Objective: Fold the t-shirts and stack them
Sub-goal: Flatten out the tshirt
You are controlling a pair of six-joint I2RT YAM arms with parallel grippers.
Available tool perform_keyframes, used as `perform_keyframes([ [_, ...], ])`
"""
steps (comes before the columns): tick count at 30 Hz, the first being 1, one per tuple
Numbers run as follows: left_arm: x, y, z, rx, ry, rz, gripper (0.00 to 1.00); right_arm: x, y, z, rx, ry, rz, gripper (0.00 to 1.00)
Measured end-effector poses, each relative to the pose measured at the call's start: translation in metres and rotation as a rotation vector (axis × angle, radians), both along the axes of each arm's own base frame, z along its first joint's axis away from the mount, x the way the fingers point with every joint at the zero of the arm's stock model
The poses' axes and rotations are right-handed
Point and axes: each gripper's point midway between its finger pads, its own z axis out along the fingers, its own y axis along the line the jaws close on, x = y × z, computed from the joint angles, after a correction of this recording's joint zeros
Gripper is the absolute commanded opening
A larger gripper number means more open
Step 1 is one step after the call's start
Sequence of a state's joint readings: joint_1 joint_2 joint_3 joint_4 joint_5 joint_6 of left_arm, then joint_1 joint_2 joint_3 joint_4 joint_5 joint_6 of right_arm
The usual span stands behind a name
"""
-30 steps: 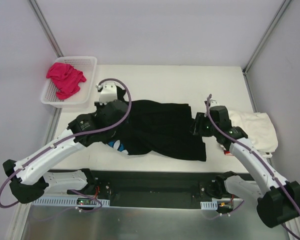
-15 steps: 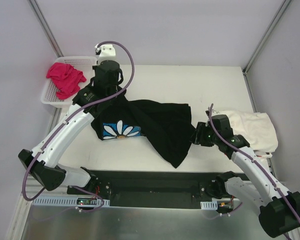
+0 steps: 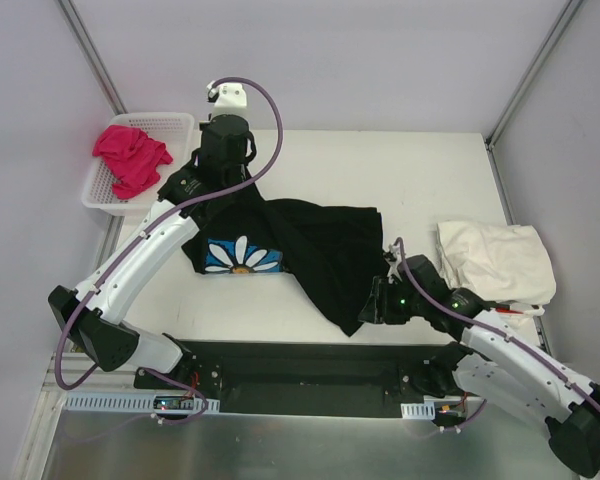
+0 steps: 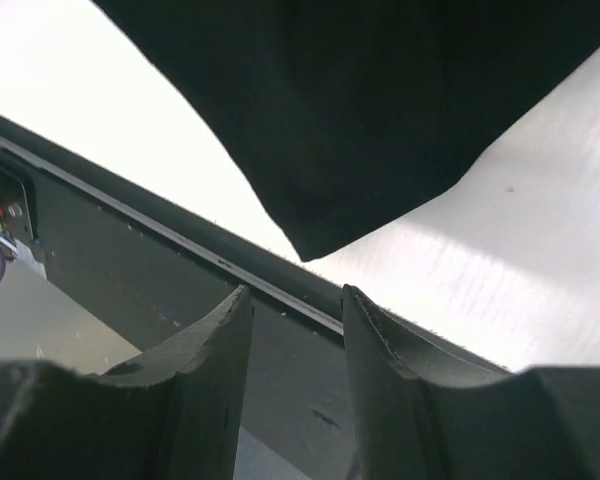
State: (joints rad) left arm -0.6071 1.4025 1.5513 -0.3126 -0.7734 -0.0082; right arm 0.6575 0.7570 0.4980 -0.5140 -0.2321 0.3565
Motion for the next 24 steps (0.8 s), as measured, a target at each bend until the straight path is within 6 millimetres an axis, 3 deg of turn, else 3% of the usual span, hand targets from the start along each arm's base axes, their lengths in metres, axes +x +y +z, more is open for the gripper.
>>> perform_keyframes([
  [10, 0.003, -0.002, 0.001, 0.002, -0.016, -0.01, 0.0, -0.035, 0.033, -0.032, -0.078, 0.128, 0.138, 0.42],
  [16, 0.004, -0.003, 0.003, 0.004, -0.022, -0.012, 0.0, -0.036, 0.04, -0.042, -0.1, 0.144, 0.156, 0.43],
  [24, 0.005, -0.003, -0.002, 0.008, -0.018, -0.013, 0.0, -0.027, 0.042, -0.042, -0.115, 0.105, 0.146, 0.46],
])
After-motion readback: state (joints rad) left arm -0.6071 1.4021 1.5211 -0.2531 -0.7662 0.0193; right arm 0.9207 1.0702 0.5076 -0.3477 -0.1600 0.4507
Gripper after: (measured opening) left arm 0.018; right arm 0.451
